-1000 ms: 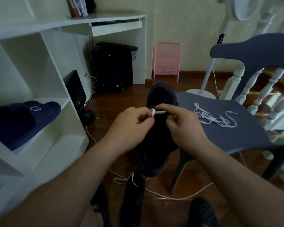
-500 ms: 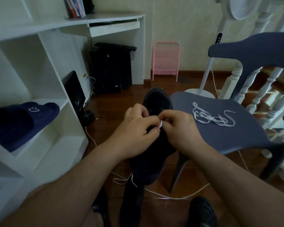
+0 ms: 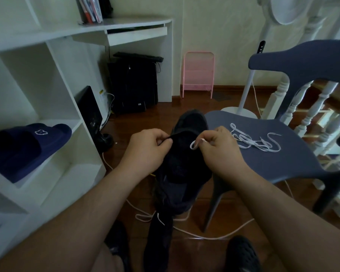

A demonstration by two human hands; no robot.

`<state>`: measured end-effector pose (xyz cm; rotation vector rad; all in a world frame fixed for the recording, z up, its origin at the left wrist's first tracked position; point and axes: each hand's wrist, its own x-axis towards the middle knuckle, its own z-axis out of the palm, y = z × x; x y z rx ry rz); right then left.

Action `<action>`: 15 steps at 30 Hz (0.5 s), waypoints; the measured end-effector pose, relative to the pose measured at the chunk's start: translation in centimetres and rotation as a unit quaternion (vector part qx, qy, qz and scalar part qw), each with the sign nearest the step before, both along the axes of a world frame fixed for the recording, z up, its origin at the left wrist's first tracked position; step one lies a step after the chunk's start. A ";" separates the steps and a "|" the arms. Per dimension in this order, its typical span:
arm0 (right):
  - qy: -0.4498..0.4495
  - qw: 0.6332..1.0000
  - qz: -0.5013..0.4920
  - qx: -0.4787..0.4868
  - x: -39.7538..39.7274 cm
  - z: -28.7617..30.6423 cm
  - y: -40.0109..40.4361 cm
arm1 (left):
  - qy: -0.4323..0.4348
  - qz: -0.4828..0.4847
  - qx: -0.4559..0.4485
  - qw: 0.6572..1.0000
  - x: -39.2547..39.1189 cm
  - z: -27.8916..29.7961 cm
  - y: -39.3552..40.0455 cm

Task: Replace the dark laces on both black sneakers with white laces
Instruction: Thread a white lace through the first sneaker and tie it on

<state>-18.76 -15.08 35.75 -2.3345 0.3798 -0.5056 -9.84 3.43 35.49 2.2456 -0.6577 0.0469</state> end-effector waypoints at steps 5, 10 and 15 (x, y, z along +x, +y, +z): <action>0.028 0.991 0.096 -0.087 0.0 -0.3 0.2 | 0.008 0.003 0.025 1.000 -0.1 -0.4 -0.2; 0.037 0.979 0.156 -0.124 -0.6 0.4 1.0 | 0.022 0.003 0.032 0.999 -0.2 -0.3 -0.4; 0.027 0.976 0.172 0.131 -0.8 1.2 1.5 | 0.043 -0.002 0.029 0.999 0.0 -0.5 -0.3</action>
